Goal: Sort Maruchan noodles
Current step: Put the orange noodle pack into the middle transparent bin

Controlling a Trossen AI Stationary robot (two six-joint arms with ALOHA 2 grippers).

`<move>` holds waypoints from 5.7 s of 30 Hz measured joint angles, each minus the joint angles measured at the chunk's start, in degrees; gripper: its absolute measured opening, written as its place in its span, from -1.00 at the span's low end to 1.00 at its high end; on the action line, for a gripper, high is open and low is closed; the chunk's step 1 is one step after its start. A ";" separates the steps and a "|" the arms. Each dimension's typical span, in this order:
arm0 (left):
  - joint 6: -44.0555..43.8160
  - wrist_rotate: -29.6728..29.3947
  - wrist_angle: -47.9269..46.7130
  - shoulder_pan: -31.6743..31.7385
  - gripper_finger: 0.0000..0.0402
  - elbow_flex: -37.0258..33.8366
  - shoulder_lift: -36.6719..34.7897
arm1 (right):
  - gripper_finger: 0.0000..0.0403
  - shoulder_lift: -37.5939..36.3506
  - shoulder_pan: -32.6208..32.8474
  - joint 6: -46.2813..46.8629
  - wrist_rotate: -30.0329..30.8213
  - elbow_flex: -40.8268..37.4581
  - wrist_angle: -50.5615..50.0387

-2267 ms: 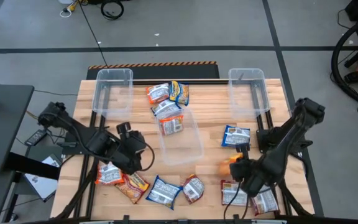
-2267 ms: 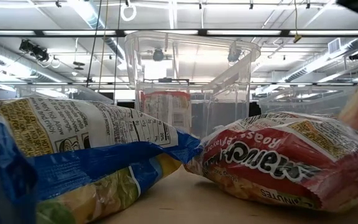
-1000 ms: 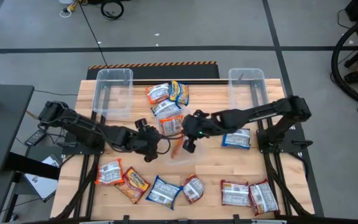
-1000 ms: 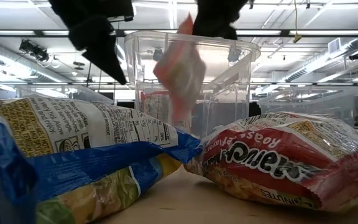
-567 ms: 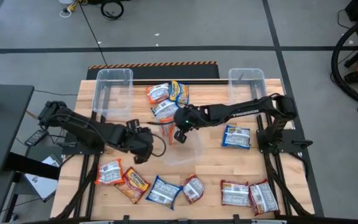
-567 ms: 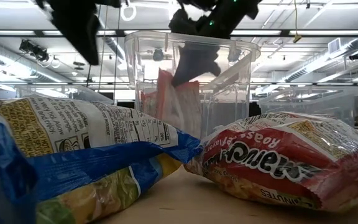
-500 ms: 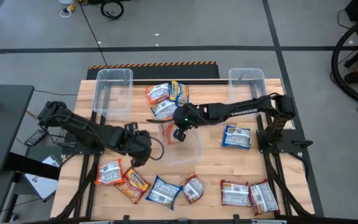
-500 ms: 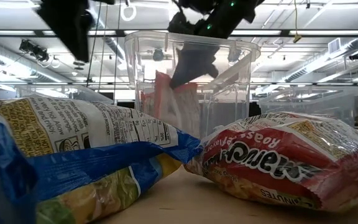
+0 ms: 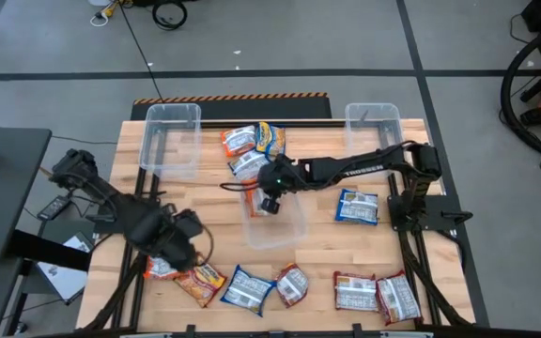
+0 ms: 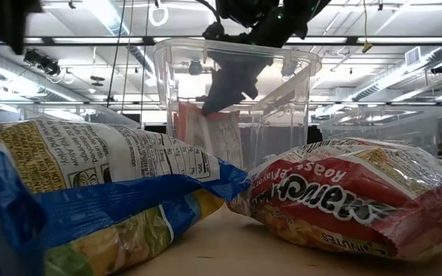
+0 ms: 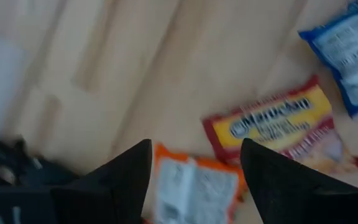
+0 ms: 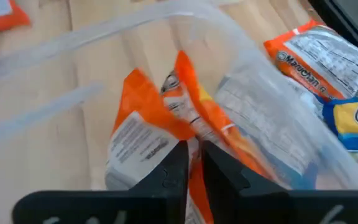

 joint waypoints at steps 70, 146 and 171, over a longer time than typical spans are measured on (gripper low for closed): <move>21.21 -7.68 23.82 6.98 0.16 -16.74 -2.62 | -0.59 -51.74 20.30 -2.50 10.39 -27.32 11.82; -16.43 15.70 17.70 -4.79 0.02 -16.83 19.31 | -0.58 -45.91 20.09 -13.79 9.66 -27.30 21.95; 18.57 -16.05 17.47 1.45 -0.95 12.76 -1.00 | -0.48 -37.99 34.72 -32.00 19.90 -27.25 37.25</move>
